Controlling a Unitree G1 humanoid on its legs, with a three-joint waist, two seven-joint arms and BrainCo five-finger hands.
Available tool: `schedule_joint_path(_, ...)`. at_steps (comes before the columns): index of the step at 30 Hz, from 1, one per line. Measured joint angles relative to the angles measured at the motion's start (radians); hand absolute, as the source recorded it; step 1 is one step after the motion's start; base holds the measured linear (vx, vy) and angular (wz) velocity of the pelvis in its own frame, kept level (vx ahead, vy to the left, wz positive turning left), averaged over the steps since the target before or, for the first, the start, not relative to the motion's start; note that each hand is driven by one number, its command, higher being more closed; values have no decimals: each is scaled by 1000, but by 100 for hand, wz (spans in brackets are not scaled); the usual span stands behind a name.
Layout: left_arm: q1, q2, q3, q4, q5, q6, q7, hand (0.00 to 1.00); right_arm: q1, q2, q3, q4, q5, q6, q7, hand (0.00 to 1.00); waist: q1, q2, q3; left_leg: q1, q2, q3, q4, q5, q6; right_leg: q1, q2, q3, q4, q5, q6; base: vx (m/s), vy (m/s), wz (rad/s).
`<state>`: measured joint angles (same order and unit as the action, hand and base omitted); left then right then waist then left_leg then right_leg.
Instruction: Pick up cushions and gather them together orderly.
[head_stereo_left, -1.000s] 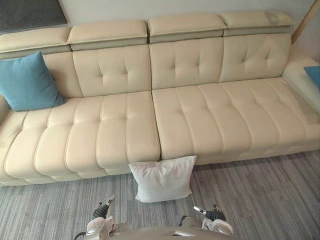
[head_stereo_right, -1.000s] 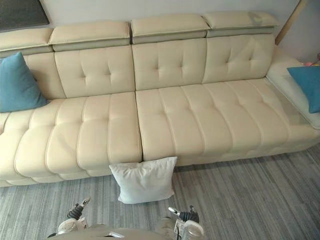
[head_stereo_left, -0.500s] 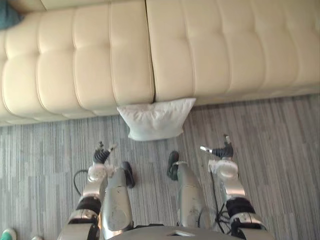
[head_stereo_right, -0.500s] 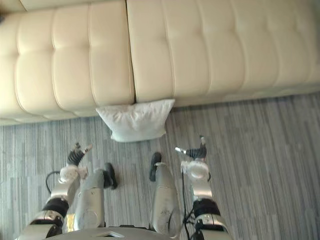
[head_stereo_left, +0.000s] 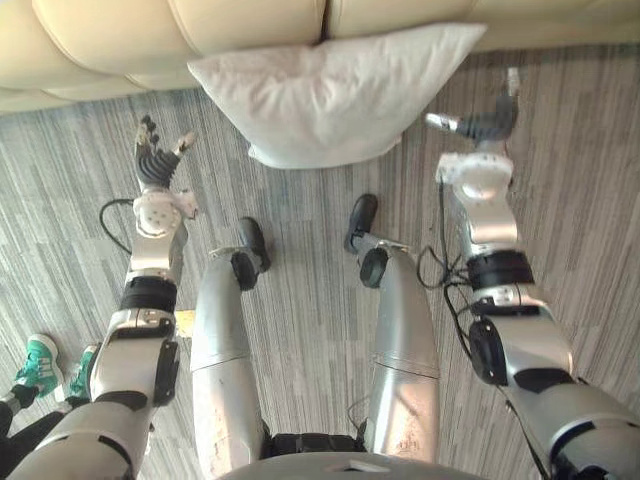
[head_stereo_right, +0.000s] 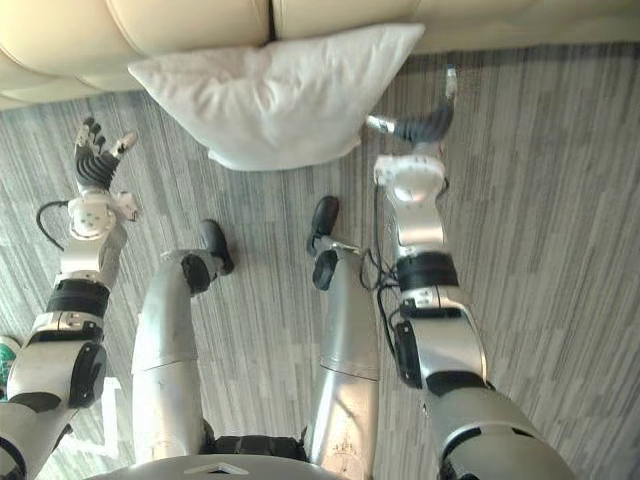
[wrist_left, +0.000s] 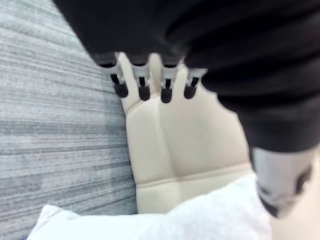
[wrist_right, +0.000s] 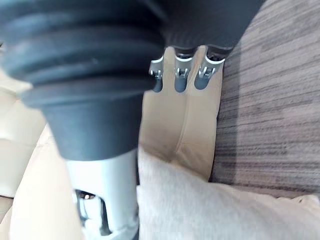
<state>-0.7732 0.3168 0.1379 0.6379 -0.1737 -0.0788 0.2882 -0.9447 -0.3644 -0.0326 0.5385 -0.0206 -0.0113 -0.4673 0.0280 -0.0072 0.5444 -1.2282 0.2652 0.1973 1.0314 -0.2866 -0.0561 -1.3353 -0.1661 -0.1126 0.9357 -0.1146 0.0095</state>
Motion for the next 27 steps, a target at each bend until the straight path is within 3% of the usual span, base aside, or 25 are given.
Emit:
schedule_joint_path(5,-43,-1,-10,-48,-11,1,16,0,-75,12,72,-12,32,14,-32,0,1,0,1,-105,7,-6,37,0,11,-105,1,7,30,4,6,-107,-2,0)
schedule_joint_path(10,-147,-19,-84,-61,-11,2,36,0,-157,80,108,-12,36,14,-66,0,1,0,1,-188,11,-16,68,11,5,-188,-1,11,64,8,4,-63,-1,3)
schedule_joint_path(11,-180,-31,-102,-62,-11,2,38,0,-176,92,109,-12,44,12,-77,100,-3,0,1,-205,10,-20,74,11,4,-201,-3,10,71,6,1,-32,7,4)
schedule_joint_path(12,-203,-41,-117,-61,-11,2,39,0,-192,102,109,-11,56,11,-82,100,-4,2,2,-216,10,-24,74,12,2,-208,-3,7,69,9,-4,-37,13,5)
schedule_joint_path(13,-233,-54,-142,-61,-11,2,41,100,-203,108,110,-11,60,10,-82,100,-6,2,2,-225,9,-29,74,13,1,-213,-3,3,68,12,-8,-46,24,3)
schedule_joint_path(22,-279,-78,-188,-118,2,30,150,100,-188,162,118,-64,131,-32,-131,100,-25,2,2,-239,8,-18,63,13,-1,-239,3,12,60,16,-14,-7,5,0)
schedule_joint_path(27,-273,-77,-188,-131,1,30,165,100,-94,170,110,-164,154,-54,-146,100,-27,2,2,-238,14,-21,75,13,-1,-237,14,13,66,16,-14,-24,13,-5)
